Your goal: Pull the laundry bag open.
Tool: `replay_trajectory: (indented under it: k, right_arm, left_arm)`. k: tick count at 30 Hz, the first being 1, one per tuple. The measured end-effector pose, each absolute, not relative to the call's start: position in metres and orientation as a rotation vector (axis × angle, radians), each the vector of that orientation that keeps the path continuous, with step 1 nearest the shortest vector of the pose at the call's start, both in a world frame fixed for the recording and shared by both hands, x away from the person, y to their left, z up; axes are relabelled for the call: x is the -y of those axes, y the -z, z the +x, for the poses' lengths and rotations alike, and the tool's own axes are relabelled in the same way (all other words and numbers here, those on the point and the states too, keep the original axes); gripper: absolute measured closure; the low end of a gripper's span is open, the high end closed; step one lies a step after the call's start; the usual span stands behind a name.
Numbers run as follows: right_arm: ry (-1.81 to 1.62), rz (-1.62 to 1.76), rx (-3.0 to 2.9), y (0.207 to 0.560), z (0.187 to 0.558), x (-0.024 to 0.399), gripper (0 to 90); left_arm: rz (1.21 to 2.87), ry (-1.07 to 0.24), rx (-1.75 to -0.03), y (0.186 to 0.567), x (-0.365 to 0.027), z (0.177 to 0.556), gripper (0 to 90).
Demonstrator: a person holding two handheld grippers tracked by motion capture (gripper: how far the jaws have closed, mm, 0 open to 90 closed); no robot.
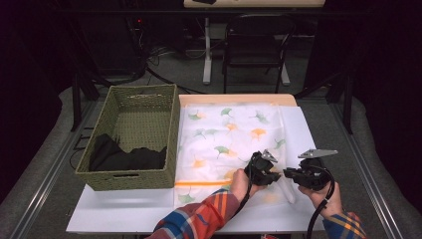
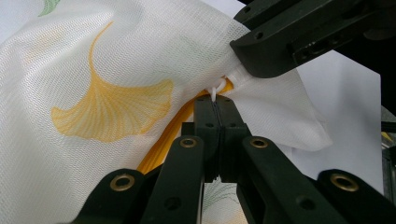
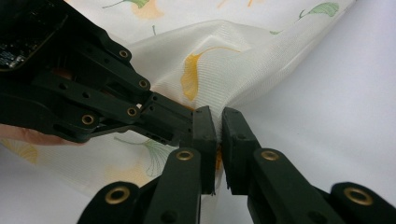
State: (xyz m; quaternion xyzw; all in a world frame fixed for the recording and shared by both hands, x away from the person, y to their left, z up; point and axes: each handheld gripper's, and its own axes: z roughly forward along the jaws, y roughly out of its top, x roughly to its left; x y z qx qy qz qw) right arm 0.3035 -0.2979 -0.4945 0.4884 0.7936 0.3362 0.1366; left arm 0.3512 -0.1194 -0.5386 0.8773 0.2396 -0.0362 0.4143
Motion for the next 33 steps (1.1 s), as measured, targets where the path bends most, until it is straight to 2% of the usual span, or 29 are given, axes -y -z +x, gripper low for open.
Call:
replay_trajectory:
  k: [9,33]
  right_arm:
    - [-0.975,1.425,-2.285,0.495,0.303,0.302,85.5]
    - [-0.966,1.447,-2.241,0.494,0.302,0.307,85.7]
  left_arm:
    - [2.203,0.123,-0.644,0.544,0.116,0.356,90.0]
    - [2.224,0.091,-0.687,0.544,0.107,0.358,90.0]
